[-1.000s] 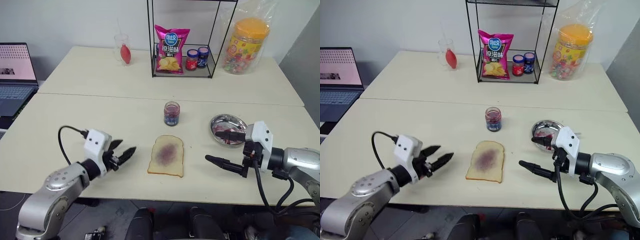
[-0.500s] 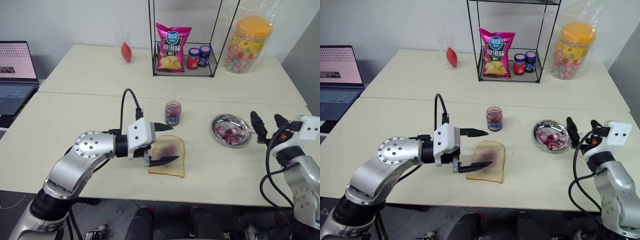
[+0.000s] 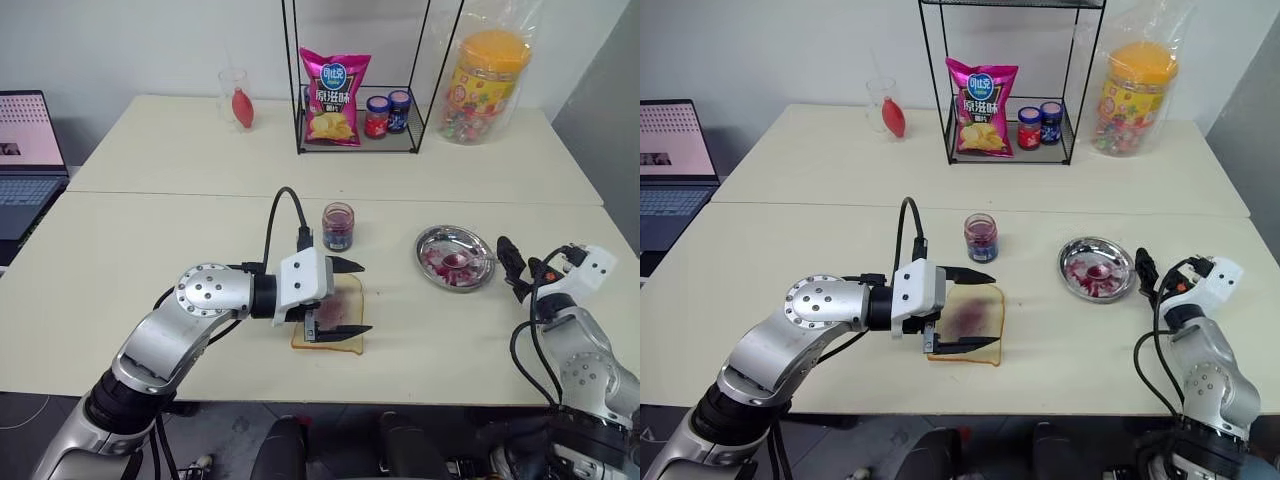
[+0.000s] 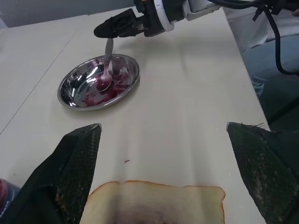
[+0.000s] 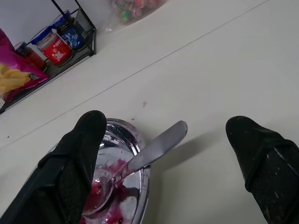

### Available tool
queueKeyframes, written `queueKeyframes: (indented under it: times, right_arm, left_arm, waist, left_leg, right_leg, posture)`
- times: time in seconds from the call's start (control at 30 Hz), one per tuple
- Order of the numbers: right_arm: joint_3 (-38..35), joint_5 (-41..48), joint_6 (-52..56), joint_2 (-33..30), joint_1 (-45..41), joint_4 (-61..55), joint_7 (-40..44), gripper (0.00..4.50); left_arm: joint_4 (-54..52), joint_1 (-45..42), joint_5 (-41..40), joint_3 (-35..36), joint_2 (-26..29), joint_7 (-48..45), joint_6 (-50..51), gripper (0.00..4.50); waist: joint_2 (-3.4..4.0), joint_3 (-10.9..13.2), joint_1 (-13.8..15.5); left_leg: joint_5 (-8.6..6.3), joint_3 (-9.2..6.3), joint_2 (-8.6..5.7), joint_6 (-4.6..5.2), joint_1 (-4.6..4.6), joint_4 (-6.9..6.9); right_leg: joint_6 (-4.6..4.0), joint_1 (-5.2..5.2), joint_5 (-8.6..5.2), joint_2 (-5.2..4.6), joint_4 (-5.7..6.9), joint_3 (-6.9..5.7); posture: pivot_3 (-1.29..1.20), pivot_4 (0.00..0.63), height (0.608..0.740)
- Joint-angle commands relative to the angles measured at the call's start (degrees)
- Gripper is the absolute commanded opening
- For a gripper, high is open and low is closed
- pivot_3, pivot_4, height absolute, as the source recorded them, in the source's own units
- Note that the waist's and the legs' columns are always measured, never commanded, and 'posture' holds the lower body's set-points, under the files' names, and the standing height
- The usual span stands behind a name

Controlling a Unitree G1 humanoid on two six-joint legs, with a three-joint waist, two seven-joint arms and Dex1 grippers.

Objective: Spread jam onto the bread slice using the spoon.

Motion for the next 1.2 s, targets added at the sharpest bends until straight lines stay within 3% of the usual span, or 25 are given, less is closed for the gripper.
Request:
queueKeyframes:
  times: [0.03, 0.17, 0.53, 0.83, 1.2]
  right_arm:
    - [-0.51, 0.69, -1.49, -1.36, -2.66, 3.58, 1.47, 4.50]
    - [-1.38, 1.67, -2.01, -1.86, -4.80, 7.90, 2.81, 4.50]
    - [-3.31, 5.31, -2.05, -1.44, -8.30, 13.22, 3.22, 1.82]
    - [-5.40, 9.86, 0.07, -1.97, -8.50, 13.51, 3.58, 0.05]
    - [-4.56, 14.07, 2.67, -3.09, -7.44, 7.47, 3.12, 0.01]
  left_arm:
    - [-1.60, -0.95, 0.29, 0.44, -0.51, 0.30, 0.23, 4.47]
    - [-1.69, -0.67, 0.95, 0.59, -0.33, 0.42, 0.09, 4.47]
    - [-0.91, -0.35, 2.96, 0.21, -0.29, 0.16, -1.04, 4.50]
    - [-0.61, -0.25, 3.39, 0.67, -0.61, 0.29, -0.82, 4.50]
    - [-0.07, 0.90, 2.83, 3.03, -1.41, 2.37, 0.50, 4.50]
  waist:
    - [0.01, 0.00, 0.00]
    - [0.02, 0.00, 0.00]
    - [0.08, 0.00, 0.00]
    - [0.11, -0.04, 0.00]
    - [0.19, -0.06, 0.03]
  left_leg:
    - [0.00, 0.00, 0.00, 0.00, 0.00, 0.00]
    - [0.00, 0.00, -0.01, 0.00, 0.00, -0.01]
    - [0.00, 0.00, -0.01, 0.00, 0.01, 0.01]
    - [0.01, 0.00, -0.01, 0.01, 0.04, 0.05]
    - [0.01, 0.01, -0.01, 0.02, 0.10, 0.08]
  right_leg:
    - [-0.01, 0.00, 0.01, 0.00, 0.00, 0.00]
    - [-0.06, 0.00, 0.04, 0.00, 0.00, -0.01]
    - [-0.07, 0.00, 0.06, 0.00, 0.04, 0.00]
    - [-0.06, 0.03, 0.07, 0.00, 0.08, 0.01]
    - [-0.01, 0.10, 0.07, 0.01, 0.09, 0.02]
  posture:
    - [0.00, 0.150, 0.740]
    - [0.00, 0.150, 0.740]
    - [0.00, 0.150, 0.740]
    - [0.00, 0.150, 0.740]
    - [0.00, 0.150, 0.740]
